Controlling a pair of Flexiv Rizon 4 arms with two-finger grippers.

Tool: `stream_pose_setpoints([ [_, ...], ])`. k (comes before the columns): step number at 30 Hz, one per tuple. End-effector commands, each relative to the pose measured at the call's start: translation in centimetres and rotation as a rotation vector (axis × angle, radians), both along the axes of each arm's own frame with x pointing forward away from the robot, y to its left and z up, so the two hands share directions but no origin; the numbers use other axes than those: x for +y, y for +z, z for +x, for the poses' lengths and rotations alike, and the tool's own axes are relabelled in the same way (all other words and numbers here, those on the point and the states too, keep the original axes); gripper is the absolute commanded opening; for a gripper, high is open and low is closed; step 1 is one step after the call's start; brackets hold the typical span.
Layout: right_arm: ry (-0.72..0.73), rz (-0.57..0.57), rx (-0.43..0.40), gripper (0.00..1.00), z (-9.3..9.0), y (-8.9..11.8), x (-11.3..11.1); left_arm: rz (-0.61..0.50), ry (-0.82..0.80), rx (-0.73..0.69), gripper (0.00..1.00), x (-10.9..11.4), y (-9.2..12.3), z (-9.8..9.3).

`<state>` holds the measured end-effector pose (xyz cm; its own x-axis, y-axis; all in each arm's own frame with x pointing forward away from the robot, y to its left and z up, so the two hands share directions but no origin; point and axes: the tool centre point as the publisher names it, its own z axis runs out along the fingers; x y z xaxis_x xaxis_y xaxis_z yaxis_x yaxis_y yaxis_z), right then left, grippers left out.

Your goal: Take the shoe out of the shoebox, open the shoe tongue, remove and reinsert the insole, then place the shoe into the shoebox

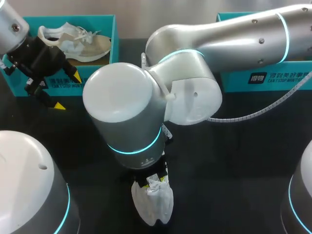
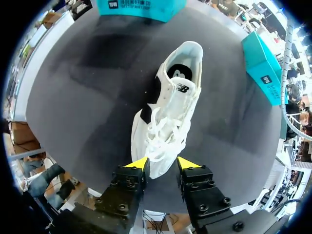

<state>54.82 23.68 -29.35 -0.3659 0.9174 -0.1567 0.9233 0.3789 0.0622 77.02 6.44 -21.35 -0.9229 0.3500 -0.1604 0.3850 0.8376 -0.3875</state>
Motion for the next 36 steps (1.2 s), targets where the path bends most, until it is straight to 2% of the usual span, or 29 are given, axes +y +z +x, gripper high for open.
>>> stream_pose_setpoints([
  [1, -0.654, 0.07, -0.087, 0.34, 0.5, -0.4, 0.0, 0.002, 0.0, -0.001, 1.0, 0.1, 0.0, -0.1],
  [10, -0.656, 0.078, -0.097, 0.24, 3.4, -1.1, 0.4, 0.002, 0.0, -0.001, 1.0, 0.1, 0.0, -0.1],
  [22, -0.66, 0.081, -0.088, 0.23, 7.5, -3.3, 0.2, 0.002, 0.0, -0.001, 1.0, 0.1, 0.0, -0.1],
  [32, -0.637, 0.091, -0.022, 0.25, 9.4, -6.6, 0.4, 0.002, 0.0, -0.001, 1.0, 0.1, 0.0, -0.1],
  [36, -0.627, 0.096, -0.032, 0.24, 9.5, -6.0, 0.4, 0.002, 0.0, -0.001, 1.0, 0.1, 0.0, -0.1],
])
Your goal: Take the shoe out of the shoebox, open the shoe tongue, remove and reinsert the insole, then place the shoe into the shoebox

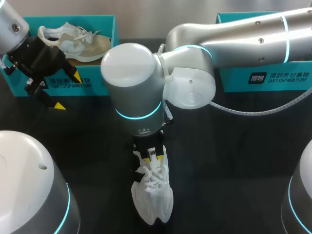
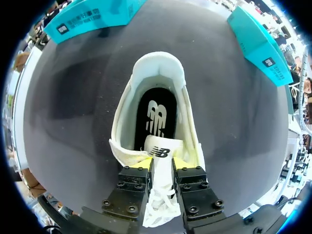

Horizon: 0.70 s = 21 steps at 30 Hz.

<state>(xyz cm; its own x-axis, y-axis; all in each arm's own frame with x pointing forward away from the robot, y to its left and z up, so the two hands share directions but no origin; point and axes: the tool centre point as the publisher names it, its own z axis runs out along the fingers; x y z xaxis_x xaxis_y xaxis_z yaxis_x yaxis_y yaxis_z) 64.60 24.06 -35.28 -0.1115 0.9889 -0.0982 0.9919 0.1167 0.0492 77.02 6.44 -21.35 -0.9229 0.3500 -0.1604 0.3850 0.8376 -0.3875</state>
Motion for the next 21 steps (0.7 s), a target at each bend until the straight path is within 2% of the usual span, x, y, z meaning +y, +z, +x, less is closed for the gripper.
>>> stream_pose_setpoints([
  [1, -0.356, 0.027, -0.067, 0.24, -0.3, 0.4, 0.0, 0.002, 0.0, -0.001, 1.0, 0.1, 0.0, -0.1],
  [5, -0.345, 0.016, -0.105, 0.25, -0.7, 2.1, -0.1, 0.002, 0.0, -0.001, 1.0, 0.1, 0.0, -0.1],
  [9, -0.343, 0.01, -0.118, 0.25, -1.1, 2.6, -0.3, 0.002, 0.0, -0.001, 1.0, 0.1, 0.0, -0.1],
  [17, -0.298, 0.048, -0.053, 0.27, 0.1, -1.1, -1.1, 0.002, 0.0, -0.001, 1.0, 0.1, 0.0, -0.1],
  [19, -0.295, 0.046, -0.047, 0.27, 0.1, -1.3, -1.2, 0.002, 0.0, -0.001, 1.0, 0.1, 0.0, -0.1],
  [21, -0.288, 0.048, -0.06, 0.27, -0.3, -0.6, -1.2, 0.002, 0.0, -0.001, 1.0, 0.1, 0.0, -0.1],
])
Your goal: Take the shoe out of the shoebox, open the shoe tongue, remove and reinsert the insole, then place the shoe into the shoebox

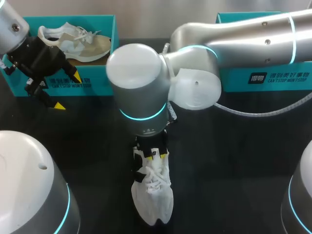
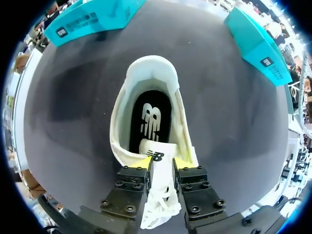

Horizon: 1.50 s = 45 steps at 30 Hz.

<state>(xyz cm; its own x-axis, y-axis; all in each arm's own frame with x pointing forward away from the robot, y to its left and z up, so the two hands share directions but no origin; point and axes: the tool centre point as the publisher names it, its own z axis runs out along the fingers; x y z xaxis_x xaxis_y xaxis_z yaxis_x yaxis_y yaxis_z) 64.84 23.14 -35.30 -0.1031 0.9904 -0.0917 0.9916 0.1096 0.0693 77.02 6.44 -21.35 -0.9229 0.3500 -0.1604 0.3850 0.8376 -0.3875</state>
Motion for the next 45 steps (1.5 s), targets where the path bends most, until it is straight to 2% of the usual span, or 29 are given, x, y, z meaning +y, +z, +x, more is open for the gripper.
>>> stream_pose_setpoints([
  [1, -0.276, 0.044, -0.055, 0.27, -1.0, 0.2, -0.2, 0.002, 0.0, -0.001, 1.0, 0.1, 0.0, -0.1],
  [7, -0.198, 0.029, -0.126, 0.3, -1.7, 4.0, 0.4, 0.002, 0.0, -0.001, 1.0, 0.1, 0.0, -0.1],
  [10, -0.119, 0.026, -0.131, 0.34, -1.8, 5.7, 0.6, 0.002, 0.0, -0.001, 1.0, 0.1, 0.0, -0.1],
  [15, 0.138, 0.061, -0.079, 0.34, -1.5, 7.3, 1.2, 0.002, 0.0, -0.001, 1.0, 0.1, 0.0, -0.1],
  [19, 0.317, 0.049, -0.06, 0.43, -1.1, 8.0, 1.5, 0.002, 0.0, -0.001, 1.0, 0.1, 0.0, -0.1],
  [20, 0.337, 0.043, -0.059, 0.49, -1.0, 8.2, 1.5, 0.002, 0.0, -0.001, 1.0, 0.1, 0.0, -0.1],
  [24, 0.451, 0.027, -0.075, 1.0, -0.8, 9.0, 1.0, 0.002, 0.0, -0.001, 1.0, 0.1, 0.0, -0.1],
  [30, 0.732, 0.004, -0.078, 1.0, -0.4, 10.2, 0.8, 0.002, 0.0, -0.001, 1.0, 0.1, 0.0, -0.1],
  [32, 0.918, 0.088, -0.005, 1.0, -0.6, 10.5, 0.8, 0.002, 0.0, -0.001, 1.0, 0.1, 0.0, -0.1],
  [45, 0.918, 0.088, -0.005, 1.0, -0.6, 10.5, 0.8, 0.002, 0.0, -0.001, 1.0, 0.1, 0.0, -0.1],
])
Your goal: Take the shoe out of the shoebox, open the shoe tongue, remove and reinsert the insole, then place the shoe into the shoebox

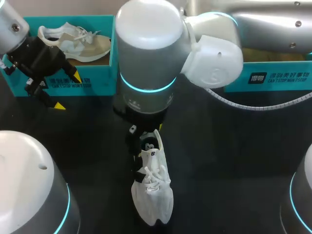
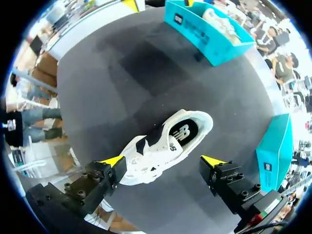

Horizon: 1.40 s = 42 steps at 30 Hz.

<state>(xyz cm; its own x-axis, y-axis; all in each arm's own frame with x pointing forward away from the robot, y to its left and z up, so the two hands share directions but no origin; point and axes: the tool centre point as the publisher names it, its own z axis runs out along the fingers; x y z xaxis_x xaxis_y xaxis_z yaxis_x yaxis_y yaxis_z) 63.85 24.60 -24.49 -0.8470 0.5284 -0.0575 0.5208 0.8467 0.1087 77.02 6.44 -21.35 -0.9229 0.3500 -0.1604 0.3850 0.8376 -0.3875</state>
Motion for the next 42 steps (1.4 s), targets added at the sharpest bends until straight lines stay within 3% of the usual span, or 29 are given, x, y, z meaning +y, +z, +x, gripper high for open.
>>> stream_pose_setpoints([
  [1, 0.056, -0.003, 0.009, 1.0, 0.5, -0.6, -0.1, 0.002, 0.0, -0.001, 1.0, 0.1, 0.0, -0.1],
  [4, 0.147, -0.027, -0.069, 1.0, 0.9, -0.1, 0.3, 0.002, 0.0, -0.001, 1.0, 0.1, 0.0, -0.1],
  [11, 0.332, -0.135, -0.157, 1.0, 3.1, 0.4, 0.8, 0.002, 0.0, -0.001, 1.0, 0.1, 0.0, -0.1],
  [21, 0.504, -0.184, -0.136, 1.0, 6.5, -1.0, 1.9, 0.002, 0.0, -0.001, 1.0, 0.1, 0.0, -0.1],
  [26, 0.593, -0.12, -0.152, 1.0, 7.9, -2.6, 1.9, 0.002, 0.0, -0.001, 1.0, 0.1, 0.0, -0.1],
  [42, 0.664, -0.134, -0.085, 1.0, 11.6, -7.1, 0.6, 0.002, 0.0, -0.001, 1.0, 0.1, 0.0, -0.1],
])
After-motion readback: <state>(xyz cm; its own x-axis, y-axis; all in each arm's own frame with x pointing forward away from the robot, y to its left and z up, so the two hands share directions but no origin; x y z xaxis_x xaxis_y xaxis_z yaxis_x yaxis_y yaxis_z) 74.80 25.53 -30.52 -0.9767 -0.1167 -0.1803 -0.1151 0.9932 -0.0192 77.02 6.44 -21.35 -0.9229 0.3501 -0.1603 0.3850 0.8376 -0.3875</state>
